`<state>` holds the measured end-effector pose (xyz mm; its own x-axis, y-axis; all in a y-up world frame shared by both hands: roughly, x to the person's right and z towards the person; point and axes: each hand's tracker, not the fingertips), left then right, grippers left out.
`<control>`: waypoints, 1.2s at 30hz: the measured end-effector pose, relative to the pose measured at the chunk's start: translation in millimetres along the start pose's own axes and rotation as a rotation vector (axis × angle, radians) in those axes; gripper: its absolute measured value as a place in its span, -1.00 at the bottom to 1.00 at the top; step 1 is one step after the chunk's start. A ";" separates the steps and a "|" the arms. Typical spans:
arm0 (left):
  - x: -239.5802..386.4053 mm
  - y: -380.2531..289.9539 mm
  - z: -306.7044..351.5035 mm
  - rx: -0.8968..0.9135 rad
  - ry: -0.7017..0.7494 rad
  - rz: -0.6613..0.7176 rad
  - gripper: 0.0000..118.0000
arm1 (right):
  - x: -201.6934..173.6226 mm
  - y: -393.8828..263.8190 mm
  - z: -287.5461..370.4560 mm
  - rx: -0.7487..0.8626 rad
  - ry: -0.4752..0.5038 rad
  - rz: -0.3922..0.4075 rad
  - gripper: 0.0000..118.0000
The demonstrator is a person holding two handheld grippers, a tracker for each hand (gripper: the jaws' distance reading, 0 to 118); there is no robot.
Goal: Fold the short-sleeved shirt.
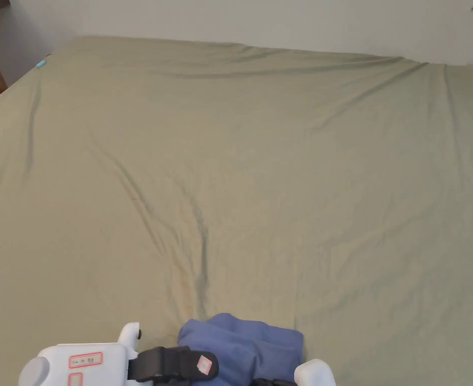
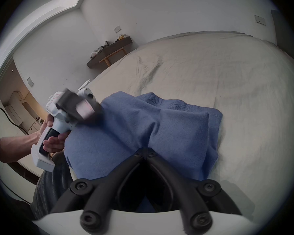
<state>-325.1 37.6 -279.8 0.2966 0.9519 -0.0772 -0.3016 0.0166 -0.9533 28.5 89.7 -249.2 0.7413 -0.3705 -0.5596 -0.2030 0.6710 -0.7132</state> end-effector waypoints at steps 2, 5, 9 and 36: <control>-8.9 -4.1 1.7 0.027 0.079 0.010 -0.25 | -0.3 -0.2 -0.8 -0.002 -0.001 -0.004 -0.97; 2.6 -8.2 2.6 0.041 0.075 -0.003 -0.29 | -3.0 -0.6 0.7 0.005 -0.009 0.000 -0.96; 19.8 -7.5 17.0 0.055 0.211 -0.109 -0.35 | -9.8 8.3 7.4 -0.010 -0.020 -0.026 -0.96; 25.7 61.8 377.5 0.343 1.147 -0.019 -0.38 | -57.1 52.6 76.9 0.115 -0.134 0.070 -0.96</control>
<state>-678.1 178.6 -230.5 0.8863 0.1256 -0.4458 -0.4628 0.2741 -0.8430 24.7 195.5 -222.2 0.8082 -0.2365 -0.5394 -0.1884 0.7639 -0.6172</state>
